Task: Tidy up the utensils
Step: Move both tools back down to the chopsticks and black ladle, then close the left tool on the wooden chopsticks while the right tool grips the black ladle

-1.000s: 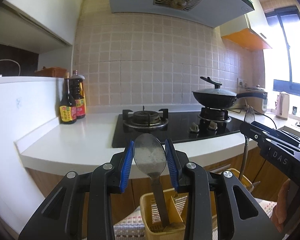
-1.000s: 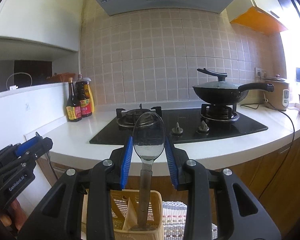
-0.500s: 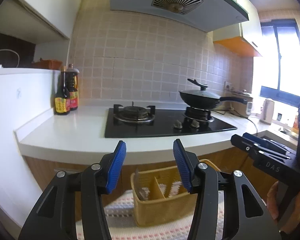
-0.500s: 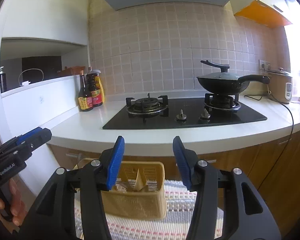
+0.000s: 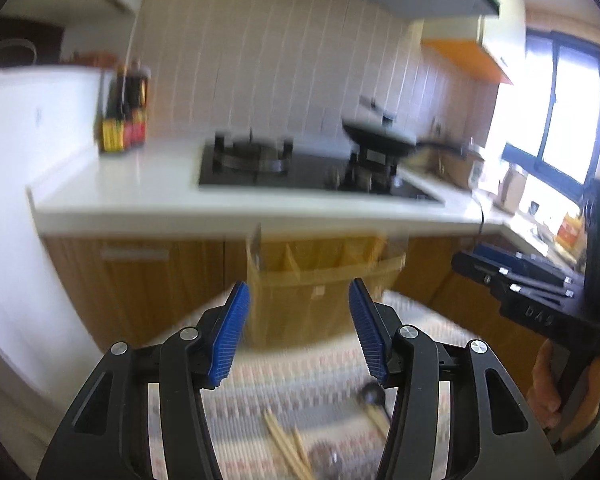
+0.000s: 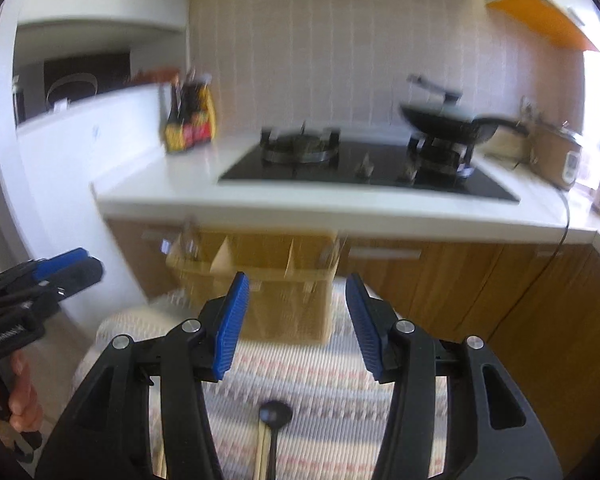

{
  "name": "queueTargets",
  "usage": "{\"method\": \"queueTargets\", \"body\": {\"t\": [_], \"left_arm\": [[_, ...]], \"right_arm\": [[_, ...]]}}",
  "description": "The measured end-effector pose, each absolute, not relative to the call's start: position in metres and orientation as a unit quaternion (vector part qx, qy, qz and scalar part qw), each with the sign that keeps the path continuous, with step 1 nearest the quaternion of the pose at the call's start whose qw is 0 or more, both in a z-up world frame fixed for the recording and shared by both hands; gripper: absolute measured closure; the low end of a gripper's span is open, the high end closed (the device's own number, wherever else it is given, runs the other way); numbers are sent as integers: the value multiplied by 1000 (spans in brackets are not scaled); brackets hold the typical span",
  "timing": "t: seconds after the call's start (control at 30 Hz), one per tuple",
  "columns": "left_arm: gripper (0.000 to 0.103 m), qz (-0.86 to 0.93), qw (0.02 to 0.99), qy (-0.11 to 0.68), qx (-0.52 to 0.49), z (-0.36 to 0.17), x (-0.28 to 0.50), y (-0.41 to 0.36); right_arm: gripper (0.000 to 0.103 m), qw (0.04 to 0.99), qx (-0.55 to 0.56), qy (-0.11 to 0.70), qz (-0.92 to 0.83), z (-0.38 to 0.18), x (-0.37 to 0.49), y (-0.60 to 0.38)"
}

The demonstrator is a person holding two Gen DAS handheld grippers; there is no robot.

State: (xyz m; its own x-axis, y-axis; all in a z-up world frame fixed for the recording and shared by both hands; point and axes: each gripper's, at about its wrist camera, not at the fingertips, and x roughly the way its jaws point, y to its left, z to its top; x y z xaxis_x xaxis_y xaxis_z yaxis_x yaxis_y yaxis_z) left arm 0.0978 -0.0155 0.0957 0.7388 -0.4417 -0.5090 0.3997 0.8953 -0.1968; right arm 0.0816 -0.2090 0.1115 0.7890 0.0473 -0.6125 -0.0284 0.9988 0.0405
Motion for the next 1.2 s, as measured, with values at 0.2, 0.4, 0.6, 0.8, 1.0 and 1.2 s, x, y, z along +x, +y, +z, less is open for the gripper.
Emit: {"method": "queueTargets", "body": {"t": [0.2,0.4,0.6,0.8,1.0,1.2], "left_arm": [[55,-211,890,405,-24,31,112,-16],[55,-209,853,478,-17,-20,121,-17],[57,-199,834,514,13,-47,130,-30],[62,-186,833,519,54,-56,127,-40],[62,-188,832,518,58,-57,127,-37],[62,-184,832,519,71,-58,124,-44]], "right_arm": [[56,900,23,433,42,66,91,-202],[56,846,43,528,54,5,108,-205],[56,793,80,600,68,-43,127,-214],[56,780,108,612,78,-61,136,-214],[56,786,60,610,73,-61,143,-189],[64,792,2,608,49,-65,143,-161]]}}
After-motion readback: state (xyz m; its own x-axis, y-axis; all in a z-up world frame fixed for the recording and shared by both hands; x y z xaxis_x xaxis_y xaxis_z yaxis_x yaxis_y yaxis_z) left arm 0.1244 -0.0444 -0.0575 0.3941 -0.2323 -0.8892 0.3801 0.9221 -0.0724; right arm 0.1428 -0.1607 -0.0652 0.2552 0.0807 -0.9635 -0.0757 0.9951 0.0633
